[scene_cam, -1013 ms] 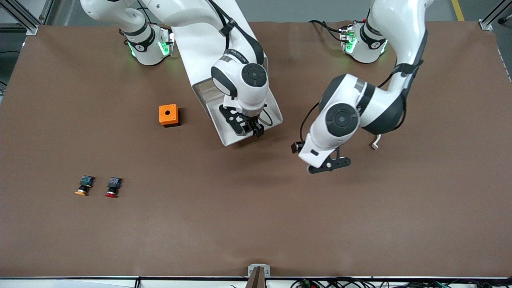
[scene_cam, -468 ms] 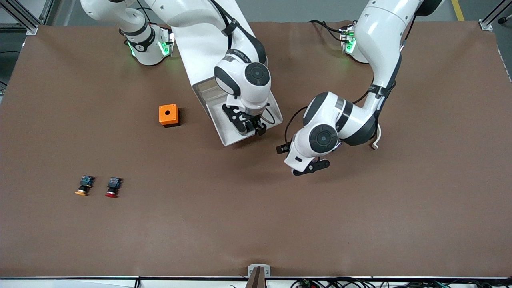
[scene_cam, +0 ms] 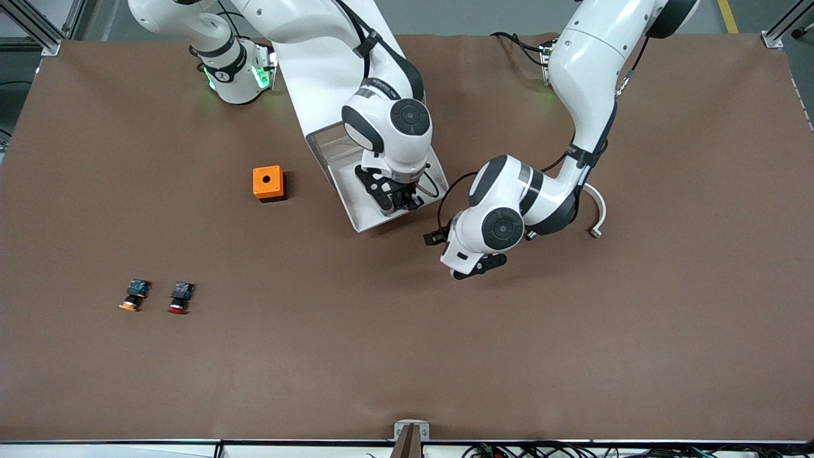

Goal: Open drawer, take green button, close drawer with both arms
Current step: 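Lift the green button with the right gripper while the left gripper closes the drawer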

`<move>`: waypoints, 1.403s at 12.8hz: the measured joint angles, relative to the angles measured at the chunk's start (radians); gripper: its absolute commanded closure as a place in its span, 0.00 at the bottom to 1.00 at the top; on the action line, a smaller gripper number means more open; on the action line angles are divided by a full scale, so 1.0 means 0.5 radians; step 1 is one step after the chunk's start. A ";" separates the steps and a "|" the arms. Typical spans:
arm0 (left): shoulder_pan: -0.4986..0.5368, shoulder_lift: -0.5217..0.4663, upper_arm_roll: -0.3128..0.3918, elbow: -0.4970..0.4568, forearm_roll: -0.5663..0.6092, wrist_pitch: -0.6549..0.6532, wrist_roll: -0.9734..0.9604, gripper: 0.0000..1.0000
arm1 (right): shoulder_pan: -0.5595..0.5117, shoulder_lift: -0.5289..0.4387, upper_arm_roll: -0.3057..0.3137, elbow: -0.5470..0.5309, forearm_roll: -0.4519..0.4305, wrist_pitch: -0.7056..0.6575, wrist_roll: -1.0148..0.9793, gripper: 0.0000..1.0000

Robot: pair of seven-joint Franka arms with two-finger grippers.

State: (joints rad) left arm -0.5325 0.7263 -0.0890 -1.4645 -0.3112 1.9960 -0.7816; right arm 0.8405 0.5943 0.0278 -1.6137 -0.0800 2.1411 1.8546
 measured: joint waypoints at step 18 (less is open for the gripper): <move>-0.286 0.102 -0.062 -0.002 -0.356 0.010 -0.567 0.00 | -1.174 -0.254 -0.054 -0.191 0.085 0.044 -2.711 1.00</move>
State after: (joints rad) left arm -0.6755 0.7773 -0.1198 -1.4653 -0.4891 2.0012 -1.0649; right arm 0.2536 0.4673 0.0007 -1.7090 -0.0376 2.1633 0.4992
